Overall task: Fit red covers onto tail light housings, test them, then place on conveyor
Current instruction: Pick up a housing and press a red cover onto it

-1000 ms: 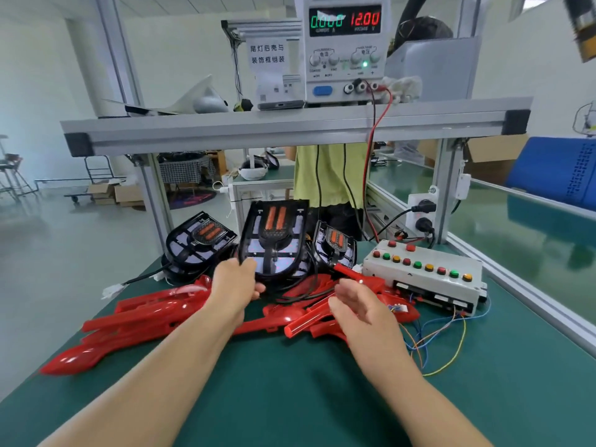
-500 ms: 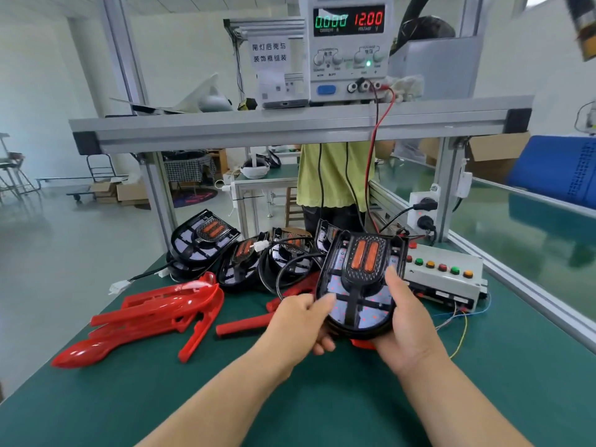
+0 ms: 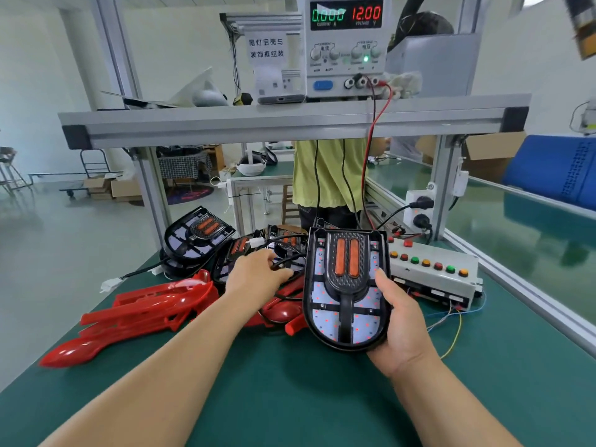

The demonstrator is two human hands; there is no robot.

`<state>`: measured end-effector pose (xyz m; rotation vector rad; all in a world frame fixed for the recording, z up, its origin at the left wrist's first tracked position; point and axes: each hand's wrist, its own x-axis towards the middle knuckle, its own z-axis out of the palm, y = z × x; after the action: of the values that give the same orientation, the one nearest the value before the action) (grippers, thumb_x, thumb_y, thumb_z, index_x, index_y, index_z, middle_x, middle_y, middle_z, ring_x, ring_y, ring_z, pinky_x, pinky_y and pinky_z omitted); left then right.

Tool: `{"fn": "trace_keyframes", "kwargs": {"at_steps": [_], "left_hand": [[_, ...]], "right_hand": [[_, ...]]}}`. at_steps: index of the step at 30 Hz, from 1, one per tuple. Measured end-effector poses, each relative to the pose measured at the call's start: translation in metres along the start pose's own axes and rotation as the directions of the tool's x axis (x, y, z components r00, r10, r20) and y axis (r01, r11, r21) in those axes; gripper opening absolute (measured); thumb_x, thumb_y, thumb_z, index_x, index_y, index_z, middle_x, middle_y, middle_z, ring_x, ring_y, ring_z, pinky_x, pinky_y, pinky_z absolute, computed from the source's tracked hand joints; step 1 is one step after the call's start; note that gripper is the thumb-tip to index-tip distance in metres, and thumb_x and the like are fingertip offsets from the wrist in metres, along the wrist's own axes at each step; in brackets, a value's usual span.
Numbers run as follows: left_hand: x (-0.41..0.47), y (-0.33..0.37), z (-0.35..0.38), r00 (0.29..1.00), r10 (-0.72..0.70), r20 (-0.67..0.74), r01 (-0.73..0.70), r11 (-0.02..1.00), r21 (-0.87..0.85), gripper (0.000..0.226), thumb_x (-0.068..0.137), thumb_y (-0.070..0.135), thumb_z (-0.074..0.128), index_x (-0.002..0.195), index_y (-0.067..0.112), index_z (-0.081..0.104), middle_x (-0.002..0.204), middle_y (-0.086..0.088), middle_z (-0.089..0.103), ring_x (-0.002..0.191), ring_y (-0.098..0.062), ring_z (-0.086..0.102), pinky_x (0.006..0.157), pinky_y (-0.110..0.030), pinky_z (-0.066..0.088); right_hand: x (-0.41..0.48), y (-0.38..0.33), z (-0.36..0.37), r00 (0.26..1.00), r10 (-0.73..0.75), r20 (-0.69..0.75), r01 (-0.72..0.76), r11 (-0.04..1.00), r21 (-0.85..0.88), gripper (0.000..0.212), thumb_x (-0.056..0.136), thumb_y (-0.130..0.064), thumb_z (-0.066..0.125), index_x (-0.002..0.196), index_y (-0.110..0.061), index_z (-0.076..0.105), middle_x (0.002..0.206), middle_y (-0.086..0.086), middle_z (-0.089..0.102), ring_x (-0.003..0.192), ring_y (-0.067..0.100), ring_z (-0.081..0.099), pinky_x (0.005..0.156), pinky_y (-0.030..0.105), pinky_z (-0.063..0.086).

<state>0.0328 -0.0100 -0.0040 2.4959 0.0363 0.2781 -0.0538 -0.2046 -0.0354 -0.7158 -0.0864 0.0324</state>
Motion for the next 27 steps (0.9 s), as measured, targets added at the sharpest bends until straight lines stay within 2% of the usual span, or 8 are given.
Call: {"fn": "trace_keyframes", "kwargs": {"at_steps": [4,6,8,13,17,21,25,27], "left_hand": [[0.021,0.021,0.010,0.996,-0.002,0.088,-0.009,0.992,0.128,0.067,0.084,0.045,0.069,0.142,0.024,0.043,0.123,-0.010,0.061,0.111,-0.032,0.060,0.090,-0.041,0.052],[0.028,0.028,0.016,0.987,0.092,0.131,-0.104,0.991,0.083,0.075,0.088,0.035,0.064,0.151,0.028,0.024,0.108,-0.009,0.066,0.097,-0.032,0.064,0.075,-0.037,0.052],[0.035,0.033,0.021,0.959,0.188,0.212,-0.230,0.953,0.195,0.074,0.091,0.028,0.057,0.152,0.033,0.015,0.111,-0.011,0.067,0.094,-0.033,0.064,0.075,-0.039,0.052],[0.040,0.036,0.025,0.894,0.159,0.420,-0.310,0.895,0.321,0.032,0.098,0.016,0.051,0.123,-0.002,0.054,0.127,-0.027,0.057,0.122,-0.045,0.049,0.100,-0.053,0.045],[0.027,0.033,0.023,0.944,0.249,0.217,-0.312,0.889,0.335,0.016,0.093,0.008,0.048,0.084,0.012,0.061,0.106,-0.016,0.067,0.102,-0.037,0.062,0.078,-0.037,0.050],[0.017,0.037,0.004,0.948,0.318,-0.021,-0.283,0.869,0.406,0.017,0.093,0.013,0.051,0.094,0.021,0.066,0.104,-0.003,0.066,0.097,-0.031,0.063,0.075,-0.035,0.047],[0.001,0.055,-0.033,0.914,0.399,-0.077,-0.291,0.773,0.564,0.016,0.097,0.025,0.053,0.089,0.019,0.065,0.098,-0.002,0.055,0.090,-0.027,0.059,0.068,-0.032,0.035],[-0.011,0.058,-0.048,0.883,0.436,-0.178,-0.319,0.831,0.455,0.018,0.090,0.029,0.067,0.076,0.019,0.063,0.090,-0.001,0.053,0.086,-0.022,0.055,0.072,-0.034,0.038]], "right_hand": [[0.000,-0.001,-0.001,1.000,-0.023,-0.013,0.022,0.999,-0.037,0.043,0.094,-0.035,0.050,0.118,-0.008,0.072,0.125,0.020,0.067,0.114,0.037,0.066,0.091,0.049,0.056],[0.000,-0.001,-0.002,1.000,-0.016,-0.013,0.015,0.999,-0.040,0.042,0.096,-0.035,0.049,0.118,-0.008,0.072,0.125,0.020,0.067,0.113,0.037,0.066,0.089,0.049,0.057],[0.001,0.000,-0.004,1.000,-0.006,-0.009,0.005,0.999,-0.048,0.041,0.099,-0.034,0.047,0.119,-0.008,0.072,0.125,0.019,0.067,0.114,0.037,0.066,0.088,0.048,0.058],[0.003,0.001,-0.006,1.000,0.016,0.009,-0.015,0.997,-0.082,0.042,0.100,-0.035,0.045,0.120,-0.010,0.071,0.125,0.019,0.067,0.115,0.037,0.065,0.092,0.053,0.055],[0.001,0.000,-0.005,1.000,0.017,0.020,-0.015,0.996,-0.091,0.042,0.094,-0.037,0.051,0.116,-0.010,0.073,0.124,0.020,0.068,0.113,0.038,0.066,0.092,0.053,0.056],[-0.001,-0.002,-0.001,0.999,0.011,0.037,-0.008,0.997,-0.078,0.045,0.088,-0.039,0.054,0.116,-0.010,0.074,0.123,0.020,0.068,0.112,0.037,0.067,0.090,0.051,0.057],[-0.004,-0.008,0.001,0.996,0.037,0.078,-0.031,0.997,-0.073,0.048,0.092,-0.041,0.050,0.121,-0.009,0.071,0.127,0.019,0.066,0.115,0.035,0.066,0.085,0.045,0.059],[-0.006,-0.013,0.000,0.994,0.040,0.102,-0.033,0.997,-0.073,0.051,0.092,-0.044,0.048,0.122,-0.009,0.070,0.128,0.019,0.066,0.116,0.034,0.065,0.088,0.045,0.058]]}}
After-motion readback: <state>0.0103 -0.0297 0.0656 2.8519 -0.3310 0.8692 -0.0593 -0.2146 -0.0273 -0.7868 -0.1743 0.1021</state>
